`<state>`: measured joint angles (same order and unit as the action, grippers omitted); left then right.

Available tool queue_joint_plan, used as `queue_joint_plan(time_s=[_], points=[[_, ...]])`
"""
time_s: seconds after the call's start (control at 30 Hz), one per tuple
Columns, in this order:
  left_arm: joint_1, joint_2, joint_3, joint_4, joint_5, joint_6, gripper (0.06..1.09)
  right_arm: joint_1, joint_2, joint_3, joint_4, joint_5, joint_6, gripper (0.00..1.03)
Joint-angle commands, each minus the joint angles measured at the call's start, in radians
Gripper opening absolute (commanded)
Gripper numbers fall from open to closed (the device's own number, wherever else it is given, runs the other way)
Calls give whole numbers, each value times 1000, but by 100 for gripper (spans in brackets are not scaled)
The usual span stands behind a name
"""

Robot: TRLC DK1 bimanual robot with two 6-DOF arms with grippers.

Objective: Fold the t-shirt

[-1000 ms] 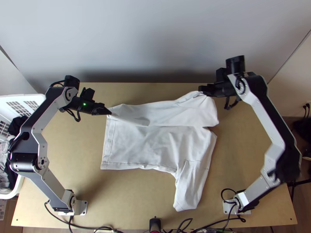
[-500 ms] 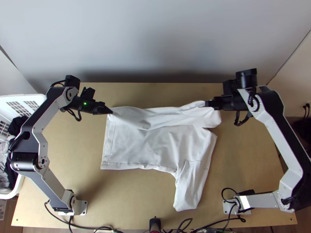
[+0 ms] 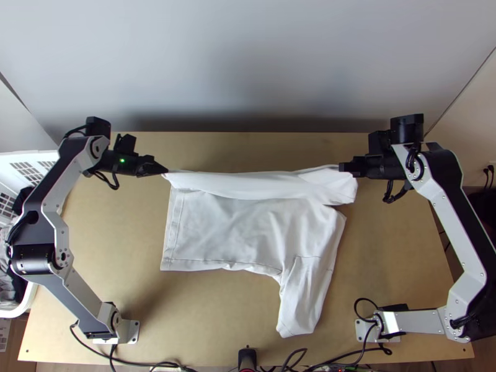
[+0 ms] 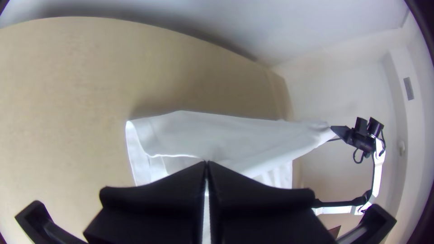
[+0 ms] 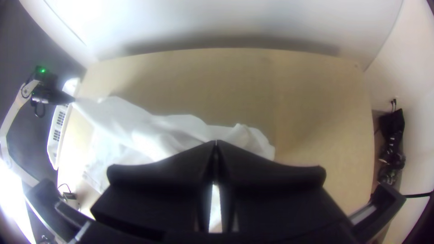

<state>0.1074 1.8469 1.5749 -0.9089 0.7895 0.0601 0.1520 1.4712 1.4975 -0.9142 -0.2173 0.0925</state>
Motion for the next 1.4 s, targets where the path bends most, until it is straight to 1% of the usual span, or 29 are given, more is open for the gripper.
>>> queue_joint_plan(time_s=[0.0, 0.13, 0.27, 0.4, 0.47, 0.57, 0.63, 0.67, 0.73, 0.8, 0.83, 0.9, 0.93, 1.03, 1.13, 1.2, 1.37], points=[[40, -5, 7, 15, -1, -5, 9, -15, -3, -2, 20, -1, 4, 3], [37, -18, 0, 13, -1, -5, 9, -2, -29, -3, 14, -2, -2, 3], [31, -21, -12, 11, -1, -2, 9, 6, -35, -10, -32, -4, -13, 3], [31, -17, -16, 16, -1, -2, 9, 1, -26, -14, -34, -4, -19, 3], [28, -18, -13, 22, -1, -3, 9, 0, -15, -14, -20, -4, -20, 3], [23, -23, -12, 58, 4, -17, 9, -2, -3, -11, 43, -4, -20, 3], [21, -44, -27, 116, 17, -49, 9, -2, 0, -14, 98, -2, -19, 3], [21, -63, -46, 186, 19, -95, 9, -6, -2, -22, 144, 1, -16, 3], [23, -112, -99, 370, 17, -209, 9, -9, -8, -42, 262, 6, -16, 3], [25, -141, -142, 579, 7, -348, 9, -11, -3, -52, 359, 26, -14, 3], [23, -143, -145, 651, -15, -393, 9, -11, 8, -56, 413, 41, -16, 3], [14, -129, -127, 745, -72, -434, 9, -17, 37, -52, 515, 56, -17, 3], [14, -120, -107, 780, -82, -457, 9, -23, 57, -46, 568, 62, -17, 3], [5, -100, -52, 898, -139, -503, 9, -35, 120, -16, 695, 87, -16, 3], [-9, -78, -15, 1010, -191, -502, 9, -45, 182, 17, 795, 110, -14, 3], [-15, -46, 20, 1022, -211, -496, 9, -49, 224, 36, 827, 119, -13, 3], [-26, 6, 39, 1010, -219, -480, 9, -43, 279, 33, 838, 121, -10, 3]])
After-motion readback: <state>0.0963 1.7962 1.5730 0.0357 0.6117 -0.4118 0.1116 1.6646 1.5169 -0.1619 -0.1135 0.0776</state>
